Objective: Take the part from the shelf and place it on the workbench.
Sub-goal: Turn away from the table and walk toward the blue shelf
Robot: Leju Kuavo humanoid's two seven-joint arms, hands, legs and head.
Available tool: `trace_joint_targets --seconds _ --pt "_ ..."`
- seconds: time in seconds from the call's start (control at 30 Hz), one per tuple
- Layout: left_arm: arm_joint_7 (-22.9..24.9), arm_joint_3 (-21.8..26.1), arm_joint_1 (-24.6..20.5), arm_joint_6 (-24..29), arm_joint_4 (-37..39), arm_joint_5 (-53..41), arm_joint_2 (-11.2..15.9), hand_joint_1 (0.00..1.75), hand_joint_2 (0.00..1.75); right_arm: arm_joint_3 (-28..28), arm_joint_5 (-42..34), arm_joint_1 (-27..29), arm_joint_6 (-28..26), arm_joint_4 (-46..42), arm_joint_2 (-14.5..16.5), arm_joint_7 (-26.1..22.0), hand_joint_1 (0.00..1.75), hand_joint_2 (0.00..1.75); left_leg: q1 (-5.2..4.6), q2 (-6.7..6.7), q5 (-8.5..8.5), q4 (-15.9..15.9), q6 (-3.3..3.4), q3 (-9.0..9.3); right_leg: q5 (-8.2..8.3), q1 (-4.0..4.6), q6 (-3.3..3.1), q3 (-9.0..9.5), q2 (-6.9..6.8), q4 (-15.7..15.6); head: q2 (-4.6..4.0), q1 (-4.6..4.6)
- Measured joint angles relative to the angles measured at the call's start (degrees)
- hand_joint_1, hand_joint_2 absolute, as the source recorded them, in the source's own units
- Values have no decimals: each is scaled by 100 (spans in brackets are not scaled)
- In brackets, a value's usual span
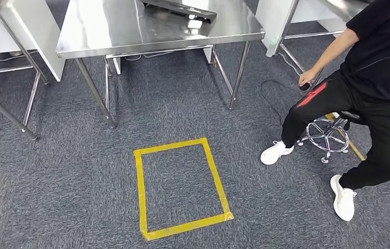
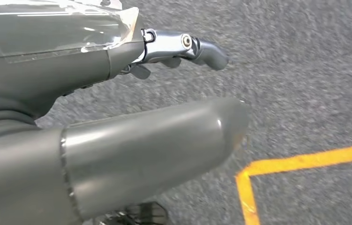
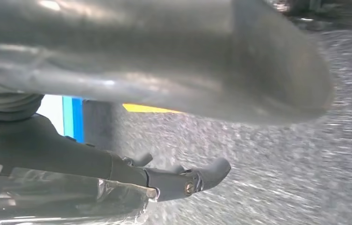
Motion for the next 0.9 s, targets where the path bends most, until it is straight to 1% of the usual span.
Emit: trace_joint_targets --seconds 0.03,0.07,0.1,0.13,0.17,0.2,0.23,0.27,0.3,0.33,0.37,0.4,0.43,0.47,0.5,0.53,0.57,0.6,0.63,0.67,0.7,0.73,0.77,0.8,0.83,0.87,0.9 --pt "-16 0 8 2 1 3 -1 0 0 0 7 0 0 0 -4 -3 0 0 -4 5 83 3 -7 -114 -84 -1 37 -9 3 315 0 4" --pt "-31 0 14 3 1 3 -4 0 0 0 12 -2 0 0 -8 -8 0 0 -7 11 162 5 -19 -224 -35 -1 102 52 4 490 0 5" --pt "-46 -1 20 6 1 2 -8 0 0 0 17 -3 1 0 -13 -13 0 0 -8 19 243 8 -35 -329 110 -1 177 201 5 479 0 8" --pt "-58 -1 25 11 1 2 -13 0 0 0 23 -4 3 0 -16 -17 0 0 -8 41 320 14 -51 -414 263 -2 234 433 -8 296 0 8" --pt "-66 -1 29 19 0 1 -15 0 0 0 36 -12 9 0 -18 -20 0 0 -15 61 387 25 -71 -478 320 1 245 761 -67 -72 0 13" --pt "-72 -1 42 31 0 0 -19 0 0 0 50 -29 17 -1 -23 -21 0 0 -28 89 443 52 -96 -523 274 16 223 1150 -137 -609 0 25" --pt "-78 0 55 47 -1 -1 -17 0 0 1 68 -54 29 -2 -23 -21 0 0 -42 132 497 78 -120 -550 164 28 171 1451 -198 -1067 0 29" --pt "-85 1 70 63 -1 -1 -14 0 0 1 83 -76 40 -2 -21 -21 0 0 -53 173 542 97 -147 -570 49 41 116 1661 -234 -1423 0 31" --pt "-92 1 82 79 0 -1 -14 0 0 2 92 -86 51 -3 -22 -22 0 0 -49 227 584 110 -177 -580 -4 48 69 1741 -214 -1615 0 27" --pt "-98 1 84 92 0 0 -10 0 0 2 99 -82 63 -1 -17 -21 0 0 -32 262 612 115 -210 -595 10 21 13 1707 -178 -1606 0 17" --pt "-103 0 87 99 1 1 -10 0 0 2 103 -70 70 1 -14 -20 0 0 -9 250 559 153 -246 -617 49 3 -40 1675 -145 -1596 0 14" --pt "-107 -1 92 103 1 1 -14 0 0 2 106 -51 77 3 -14 -16 0 0 14 200 400 287 -283 -663 97 -13 -101 1638 -118 -1590 0 10" --pt "-111 -1 102 105 2 1 -17 0 0 1 110 -37 79 4 -14 -12 0 0 30 123 144 553 -316 -749 153 -24 -154 1593 -92 -1588 0 9" --pt "-114 -1 112 105 2 1 -21 0 0 1 114 -25 80 4 -14 -8 0 0 39 50 -149 913 -342 -853 202 -10 -184 1538 -59 -1583 0 5" --pt "-115 -1 121 105 3 1 -24 0 0 0 117 -15 81 5 -16 -5 0 0 43 7 -391 1315 -361 -959 250 -1 -201 1478 -16 -1574 0 3" --pt "-116 -1 125 106 3 1 -24 0 0 0 119 -8 83 5 -15 -6 0 0 44 -12 -513 1614 -371 -1011 290 8 -196 1419 39 -1557 0 3" --pt "-116 -1 127 108 3 1 -22 0 0 0 119 0 84 6 -13 -5 0 0 44 -22 -498 1690 -369 -952 316 14 -186 1366 98 -1532 0 1" --pt "-116 -1 127 111 3 0 -21 0 0 0 120 6 86 7 -12 -3 0 0 45 -47 -385 1519 -355 -770 333 17 -175 1329 163 -1499 0 2" --pt "-116 -1 127 115 3 -2 -21 0 0 0 120 11 87 7 -11 0 0 0 46 -115 -233 1151 -327 -496 340 18 -163 1303 227 -1461 0 1" --pt "-116 -1 126 119 3 -5 -17 0 0 0 121 11 89 7 -7 6 0 0 51 -236 -125 753 -290 -219 344 22 -153 1260 285 -1422 0 2" --pt "-116 -1 129 122 3 -11 -16 0 0 0 121 3 89 8 -4 11 0 0 59 -348 -57 443 -259 -21 351 28 -139 1222 338 -1391 0 5" --pt "-116 -1 134 126 4 -16 -14 0 0 0 120 -5 90 8 -3 19 0 0 58 -431 -44 277 -235 81 360 28 -121 1178 384 -1369 0 6" --pt "-115 -1 140 132 5 -21 -13 0 0 0 120 -12 90 9 -1 26 0 0 52 -450 -64 226 -217 106 374 27 -96 1133 430 -1360 0 5" --pt "-114 -1 137 143 6 -25 -14 0 0 0 119 -16 90 9 -1 30 0 0 37 -395 -65 194 -205 101 392 22 -67 1105 480 -1361 0 3" --pt "-113 -1 125 155 6 -27 -20 0 0 0 118 -14 90 9 -2 36 0 0 39 -320 -59 140 -178 103 400 25 -34 1077 506 -1348 0 3" --pt "-112 -1 109 166 6 -30 -26 0 0 0 116 -11 90 9 2 40 0 0 44 -249 -47 77 -147 108 383 33 -8 1025 478 -1303 0 3" --pt "-111 -1 96 176 5 -34 -33 0 0 0 114 -10 90 9 4 43 0 0 54 -177 -24 22 -114 105 315 41 1 936 407 -1171 0 14"
